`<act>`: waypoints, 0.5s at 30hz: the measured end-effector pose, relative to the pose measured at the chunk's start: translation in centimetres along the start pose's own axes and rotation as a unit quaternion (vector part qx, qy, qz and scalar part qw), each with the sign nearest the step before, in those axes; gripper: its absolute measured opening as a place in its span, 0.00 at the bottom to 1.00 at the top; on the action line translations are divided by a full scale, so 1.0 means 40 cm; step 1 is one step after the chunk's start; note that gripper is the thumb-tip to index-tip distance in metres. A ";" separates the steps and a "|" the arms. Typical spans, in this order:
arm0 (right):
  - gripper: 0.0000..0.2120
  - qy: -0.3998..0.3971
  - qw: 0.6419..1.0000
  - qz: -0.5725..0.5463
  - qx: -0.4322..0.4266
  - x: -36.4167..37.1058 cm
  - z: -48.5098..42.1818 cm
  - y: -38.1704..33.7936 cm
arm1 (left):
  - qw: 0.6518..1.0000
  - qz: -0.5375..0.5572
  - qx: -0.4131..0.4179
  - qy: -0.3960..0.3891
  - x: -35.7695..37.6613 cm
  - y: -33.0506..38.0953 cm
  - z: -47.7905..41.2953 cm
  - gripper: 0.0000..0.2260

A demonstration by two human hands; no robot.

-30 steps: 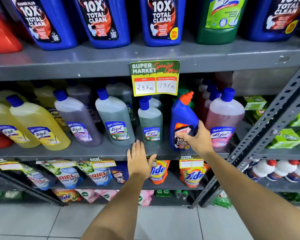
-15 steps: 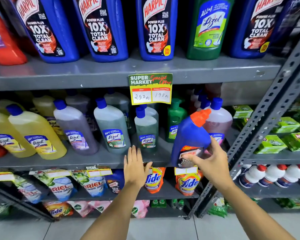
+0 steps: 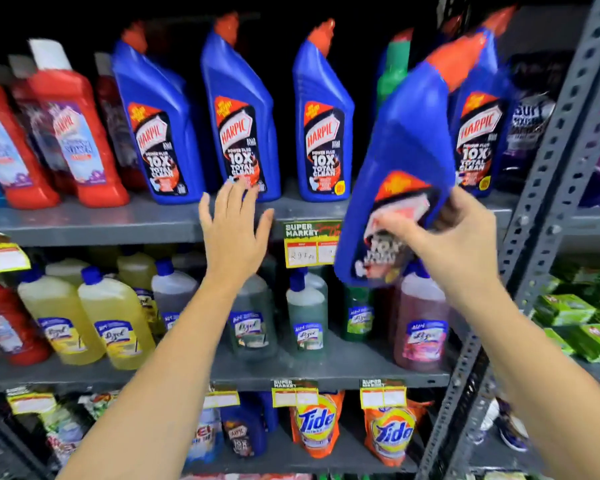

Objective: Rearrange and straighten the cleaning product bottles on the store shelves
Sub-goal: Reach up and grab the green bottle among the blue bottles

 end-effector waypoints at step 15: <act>0.33 -0.082 0.970 0.225 0.042 0.272 -0.251 0.064 | 0.999 -0.002 -0.022 -0.027 0.008 -0.002 -0.005 0.17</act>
Point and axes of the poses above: each hand's wrist, its own z-axis away from the middle knuckle, its own x-axis out of the palm, y = z × x, the point moved 5 cm from there along -z, towards the middle knuckle, and after that the axes turned 15 degrees about -x, right-handed, at the moved point
